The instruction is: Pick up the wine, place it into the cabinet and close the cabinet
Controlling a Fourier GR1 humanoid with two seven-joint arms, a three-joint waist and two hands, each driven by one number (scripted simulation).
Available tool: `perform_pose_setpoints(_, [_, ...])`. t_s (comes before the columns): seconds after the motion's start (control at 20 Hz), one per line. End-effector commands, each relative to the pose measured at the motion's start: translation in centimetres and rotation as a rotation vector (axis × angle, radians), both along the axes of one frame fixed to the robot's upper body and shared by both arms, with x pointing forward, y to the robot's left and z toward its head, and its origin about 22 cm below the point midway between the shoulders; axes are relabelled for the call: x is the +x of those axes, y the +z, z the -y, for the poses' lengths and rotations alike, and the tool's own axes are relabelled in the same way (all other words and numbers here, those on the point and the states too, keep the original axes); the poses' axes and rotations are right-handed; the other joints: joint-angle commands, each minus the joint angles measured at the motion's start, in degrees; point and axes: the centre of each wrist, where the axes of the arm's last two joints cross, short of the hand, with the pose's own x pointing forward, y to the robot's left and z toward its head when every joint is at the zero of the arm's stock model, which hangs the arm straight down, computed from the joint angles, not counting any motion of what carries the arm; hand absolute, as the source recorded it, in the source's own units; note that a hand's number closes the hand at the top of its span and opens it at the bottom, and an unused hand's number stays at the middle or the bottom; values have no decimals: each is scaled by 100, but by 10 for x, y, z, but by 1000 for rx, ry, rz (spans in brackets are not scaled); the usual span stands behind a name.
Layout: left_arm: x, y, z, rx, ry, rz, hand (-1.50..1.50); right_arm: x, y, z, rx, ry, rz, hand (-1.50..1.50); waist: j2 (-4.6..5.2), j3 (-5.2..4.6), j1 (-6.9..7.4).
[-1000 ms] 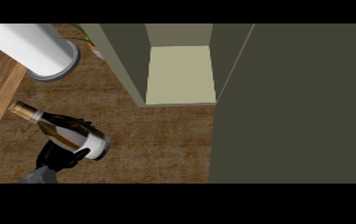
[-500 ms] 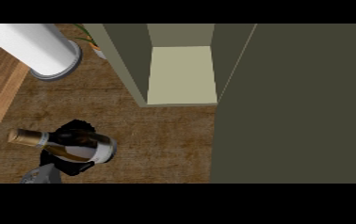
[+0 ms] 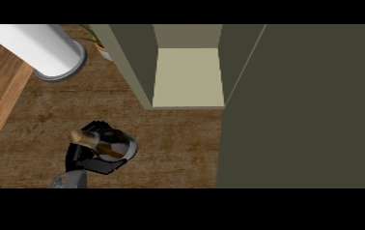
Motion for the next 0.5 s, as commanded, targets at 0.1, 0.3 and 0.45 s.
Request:
perform_pose_setpoints(0.1, [13,27,29,143,24,35,150,-7,12,0,34,-8,47,-150,-6,9,67])
perform_pose_setpoints(0.3, [35,52,48,128,20,-7,150,-17,14,14,17,11,29,-150,1,7,22])
perform_pose_setpoints(0.45, [35,62,76,131,29,21,150,-31,23,3,26,16,33,-150,-19,6,-11])
